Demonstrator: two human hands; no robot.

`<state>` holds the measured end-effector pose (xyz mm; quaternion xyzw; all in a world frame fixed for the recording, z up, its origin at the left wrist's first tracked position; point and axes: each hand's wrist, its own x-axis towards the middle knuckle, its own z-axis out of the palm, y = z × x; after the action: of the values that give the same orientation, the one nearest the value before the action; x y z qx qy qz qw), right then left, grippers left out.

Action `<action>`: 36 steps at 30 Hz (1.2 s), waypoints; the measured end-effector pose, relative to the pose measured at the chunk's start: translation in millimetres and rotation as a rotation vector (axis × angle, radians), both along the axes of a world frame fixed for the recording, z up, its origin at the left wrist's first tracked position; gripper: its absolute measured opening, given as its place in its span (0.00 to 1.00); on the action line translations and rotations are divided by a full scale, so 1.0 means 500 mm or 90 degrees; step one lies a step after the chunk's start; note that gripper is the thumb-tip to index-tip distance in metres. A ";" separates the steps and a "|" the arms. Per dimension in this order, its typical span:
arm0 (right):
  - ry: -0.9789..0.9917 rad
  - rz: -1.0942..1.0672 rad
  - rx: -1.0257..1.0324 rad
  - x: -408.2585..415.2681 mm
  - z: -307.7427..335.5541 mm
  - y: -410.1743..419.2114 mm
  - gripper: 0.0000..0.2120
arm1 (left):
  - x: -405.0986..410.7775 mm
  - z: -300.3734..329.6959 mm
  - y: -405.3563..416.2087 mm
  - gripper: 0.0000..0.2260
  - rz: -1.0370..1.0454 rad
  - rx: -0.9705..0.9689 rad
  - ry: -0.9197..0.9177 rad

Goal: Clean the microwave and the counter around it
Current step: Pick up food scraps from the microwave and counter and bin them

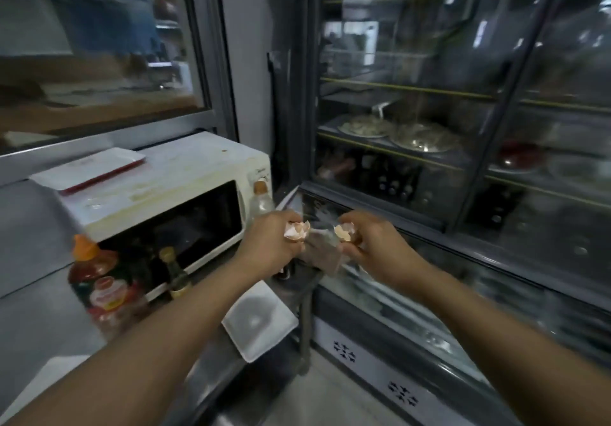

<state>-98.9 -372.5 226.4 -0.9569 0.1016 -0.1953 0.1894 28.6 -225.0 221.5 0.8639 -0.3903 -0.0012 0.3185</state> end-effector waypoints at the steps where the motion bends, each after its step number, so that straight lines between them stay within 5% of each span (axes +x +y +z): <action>1: 0.006 -0.027 -0.004 -0.037 -0.001 -0.009 0.16 | -0.024 -0.003 -0.020 0.20 -0.025 0.000 0.005; 12: 0.003 -0.283 0.014 -0.485 -0.011 -0.089 0.19 | -0.375 -0.005 -0.234 0.19 -0.270 0.012 -0.021; 36: -0.002 -0.811 0.034 -1.672 -0.051 0.047 0.18 | -1.556 -0.041 -0.377 0.19 -0.814 0.042 -0.010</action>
<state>-935.1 -348.8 201.0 -0.7036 0.6552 -0.2683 0.0601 -749.4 -413.5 201.1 0.4696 -0.8307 -0.1967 0.2251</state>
